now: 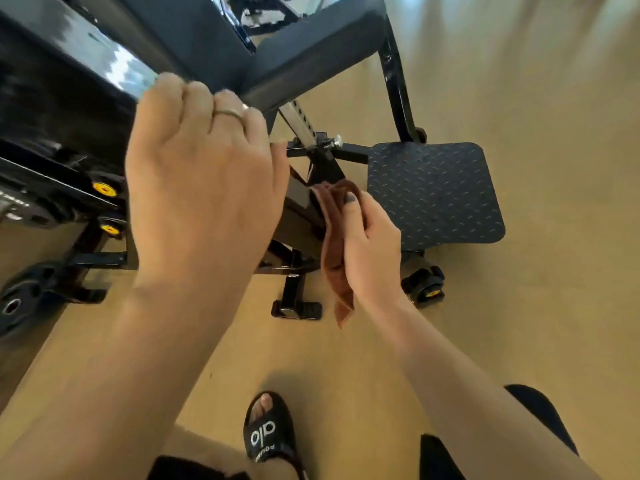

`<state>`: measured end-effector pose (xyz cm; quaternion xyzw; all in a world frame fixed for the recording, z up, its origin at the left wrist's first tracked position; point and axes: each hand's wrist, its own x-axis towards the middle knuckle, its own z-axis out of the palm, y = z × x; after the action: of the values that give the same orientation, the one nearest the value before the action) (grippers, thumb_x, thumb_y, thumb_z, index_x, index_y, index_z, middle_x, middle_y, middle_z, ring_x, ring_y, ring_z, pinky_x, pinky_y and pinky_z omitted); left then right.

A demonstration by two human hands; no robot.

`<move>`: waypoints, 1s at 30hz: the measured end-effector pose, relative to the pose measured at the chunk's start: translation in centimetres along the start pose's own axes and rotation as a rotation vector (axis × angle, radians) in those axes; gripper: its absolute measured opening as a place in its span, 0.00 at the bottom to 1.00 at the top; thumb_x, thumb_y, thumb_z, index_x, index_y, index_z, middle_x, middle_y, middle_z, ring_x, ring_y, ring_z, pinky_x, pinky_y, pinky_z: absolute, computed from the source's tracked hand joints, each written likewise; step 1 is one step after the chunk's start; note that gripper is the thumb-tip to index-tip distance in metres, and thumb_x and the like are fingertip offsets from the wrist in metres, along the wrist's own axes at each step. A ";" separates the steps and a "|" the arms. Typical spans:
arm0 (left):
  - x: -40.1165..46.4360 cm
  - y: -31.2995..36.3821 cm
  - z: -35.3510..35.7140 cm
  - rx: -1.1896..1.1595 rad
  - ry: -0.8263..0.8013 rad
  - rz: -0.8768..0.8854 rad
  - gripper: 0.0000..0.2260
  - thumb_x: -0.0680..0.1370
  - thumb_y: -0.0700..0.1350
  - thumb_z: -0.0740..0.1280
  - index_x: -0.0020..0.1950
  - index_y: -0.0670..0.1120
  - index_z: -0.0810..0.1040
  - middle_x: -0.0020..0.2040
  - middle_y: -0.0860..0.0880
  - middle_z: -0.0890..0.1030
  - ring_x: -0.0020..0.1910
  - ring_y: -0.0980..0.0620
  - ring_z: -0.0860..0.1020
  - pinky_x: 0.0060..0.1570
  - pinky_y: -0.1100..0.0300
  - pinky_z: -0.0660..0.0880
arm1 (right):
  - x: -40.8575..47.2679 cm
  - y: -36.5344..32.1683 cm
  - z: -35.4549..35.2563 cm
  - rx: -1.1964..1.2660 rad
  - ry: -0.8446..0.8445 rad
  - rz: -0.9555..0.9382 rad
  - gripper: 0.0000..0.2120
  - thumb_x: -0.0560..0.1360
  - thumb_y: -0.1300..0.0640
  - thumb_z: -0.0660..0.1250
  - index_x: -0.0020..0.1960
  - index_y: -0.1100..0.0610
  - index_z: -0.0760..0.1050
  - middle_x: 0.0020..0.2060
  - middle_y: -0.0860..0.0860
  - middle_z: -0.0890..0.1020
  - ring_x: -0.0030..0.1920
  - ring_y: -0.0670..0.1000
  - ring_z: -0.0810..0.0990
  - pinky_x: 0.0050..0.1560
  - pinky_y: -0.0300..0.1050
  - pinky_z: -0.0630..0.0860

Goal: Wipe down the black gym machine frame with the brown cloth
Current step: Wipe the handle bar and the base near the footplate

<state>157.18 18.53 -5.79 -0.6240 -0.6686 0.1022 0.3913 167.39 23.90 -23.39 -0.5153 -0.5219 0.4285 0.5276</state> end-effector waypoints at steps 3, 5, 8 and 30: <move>-0.9 1.4 1.2 -0.146 0.136 -0.029 0.25 0.87 0.51 0.43 0.56 0.36 0.74 0.53 0.35 0.78 0.60 0.36 0.74 0.70 0.45 0.59 | 0.2 5.0 -2.3 -0.020 0.027 0.164 0.14 0.86 0.46 0.57 0.58 0.49 0.80 0.48 0.45 0.83 0.50 0.46 0.83 0.58 0.55 0.82; -2.1 3.7 2.8 -0.215 0.199 0.064 0.22 0.88 0.48 0.47 0.55 0.39 0.78 0.56 0.38 0.81 0.62 0.38 0.76 0.77 0.45 0.55 | 0.3 5.4 -2.6 -0.043 0.028 0.195 0.14 0.86 0.45 0.57 0.57 0.48 0.79 0.49 0.46 0.83 0.51 0.46 0.83 0.59 0.55 0.81; -3.5 6.8 6.4 -0.185 0.371 0.165 0.13 0.86 0.43 0.58 0.53 0.43 0.82 0.55 0.43 0.84 0.61 0.42 0.79 0.77 0.46 0.59 | 0.2 1.9 -1.4 -0.055 0.014 0.104 0.15 0.84 0.43 0.54 0.54 0.45 0.78 0.49 0.45 0.81 0.50 0.45 0.81 0.58 0.54 0.80; -0.9 11.1 11.3 -0.338 0.909 -0.146 0.10 0.77 0.44 0.65 0.36 0.45 0.79 0.37 0.47 0.82 0.48 0.48 0.75 0.70 0.54 0.61 | 0.6 2.6 -2.0 0.023 -0.113 -0.022 0.14 0.85 0.44 0.56 0.57 0.46 0.79 0.50 0.42 0.80 0.52 0.45 0.80 0.55 0.49 0.76</move>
<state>158.09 23.93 -20.70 -0.6118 -0.4795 -0.3182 0.5427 169.67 24.57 -25.71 -0.4785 -0.5515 0.4570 0.5079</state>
